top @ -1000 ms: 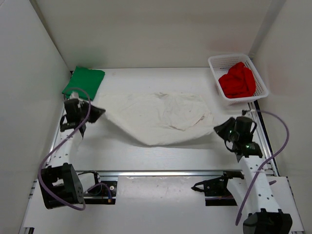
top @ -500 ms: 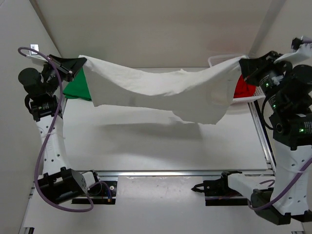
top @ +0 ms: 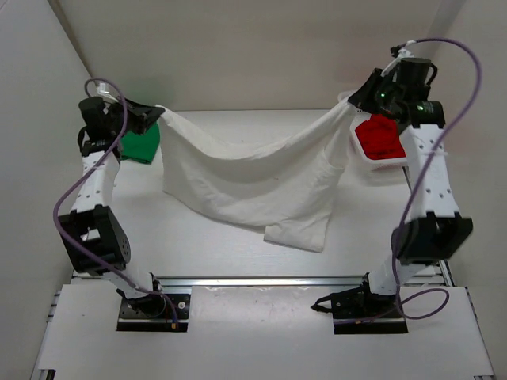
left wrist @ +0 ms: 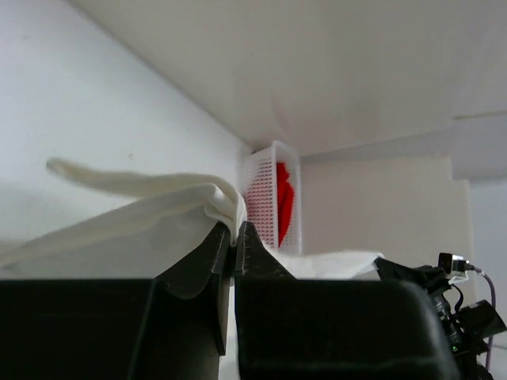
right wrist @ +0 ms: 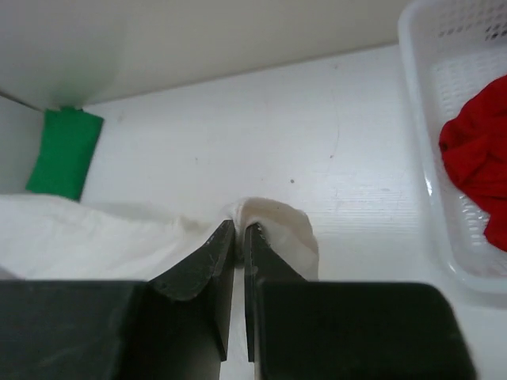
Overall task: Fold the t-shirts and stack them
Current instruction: Fold the flattened tshirt in 1/3 of the way
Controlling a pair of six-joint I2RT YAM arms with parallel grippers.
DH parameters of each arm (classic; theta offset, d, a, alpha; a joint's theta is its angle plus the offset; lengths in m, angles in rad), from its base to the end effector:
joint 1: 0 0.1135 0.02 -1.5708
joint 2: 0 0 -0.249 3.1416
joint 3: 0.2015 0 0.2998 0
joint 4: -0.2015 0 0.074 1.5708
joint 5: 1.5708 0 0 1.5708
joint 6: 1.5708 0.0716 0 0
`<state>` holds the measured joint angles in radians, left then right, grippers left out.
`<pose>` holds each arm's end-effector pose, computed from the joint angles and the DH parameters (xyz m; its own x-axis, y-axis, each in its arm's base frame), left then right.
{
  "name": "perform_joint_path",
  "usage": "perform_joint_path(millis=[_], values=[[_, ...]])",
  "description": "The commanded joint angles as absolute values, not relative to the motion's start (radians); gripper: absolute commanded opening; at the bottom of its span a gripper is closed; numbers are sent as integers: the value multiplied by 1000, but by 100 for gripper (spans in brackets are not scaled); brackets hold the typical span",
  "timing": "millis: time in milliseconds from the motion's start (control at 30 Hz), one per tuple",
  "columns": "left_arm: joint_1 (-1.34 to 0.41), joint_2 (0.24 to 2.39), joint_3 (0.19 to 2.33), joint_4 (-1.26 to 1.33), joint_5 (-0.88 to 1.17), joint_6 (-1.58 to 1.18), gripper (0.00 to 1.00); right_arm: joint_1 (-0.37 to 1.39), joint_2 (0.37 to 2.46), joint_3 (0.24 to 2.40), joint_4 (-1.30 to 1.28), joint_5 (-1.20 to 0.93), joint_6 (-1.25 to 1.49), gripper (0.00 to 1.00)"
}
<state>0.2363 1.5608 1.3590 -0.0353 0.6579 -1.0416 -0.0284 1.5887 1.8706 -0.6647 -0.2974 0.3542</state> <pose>0.4422 0.0615 0.3317 -0.4542 -0.8119 -0.3667 0.0011 0.4111 -0.9116 0.4225 0.0090 0.4486 -0.4350 0.3441 -0.8321 -0.0999 0.9000 0.4244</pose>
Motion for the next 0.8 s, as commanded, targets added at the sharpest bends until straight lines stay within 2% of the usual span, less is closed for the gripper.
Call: perform_joint_path(millis=[0, 100, 133, 300, 367, 467, 633, 700, 767], values=[[183, 1688, 1477, -96, 572, -986, 0, -58, 1717, 2078, -615, -382, 336, 0], [173, 1784, 1598, -57, 572, -1040, 0, -70, 1859, 2366, -646, -396, 366, 0], [175, 1789, 1623, -40, 572, -1067, 0, -83, 1897, 2394, -608, -432, 383, 0], [195, 1882, 1940, -51, 554, -1114, 0, -187, 1904, 2468, -404, -535, 576, 0], [221, 1884, 1974, -17, 555, -1144, 0, -218, 1890, 2459, -313, -601, 649, 0], [235, 1887, 1991, -23, 546, -1128, 0, -235, 1891, 2444, -320, -630, 641, 0], [255, 1838, 1782, 54, 558, -1114, 0, -187, 1840, 2228, -408, -572, 510, 0], [256, 1801, 1653, 102, 563, -1092, 0, -163, 1772, 2058, -370, -554, 442, 1], [264, 1752, 1479, 175, 566, -1097, 0, -140, 1678, 1729, -252, -549, 422, 0]])
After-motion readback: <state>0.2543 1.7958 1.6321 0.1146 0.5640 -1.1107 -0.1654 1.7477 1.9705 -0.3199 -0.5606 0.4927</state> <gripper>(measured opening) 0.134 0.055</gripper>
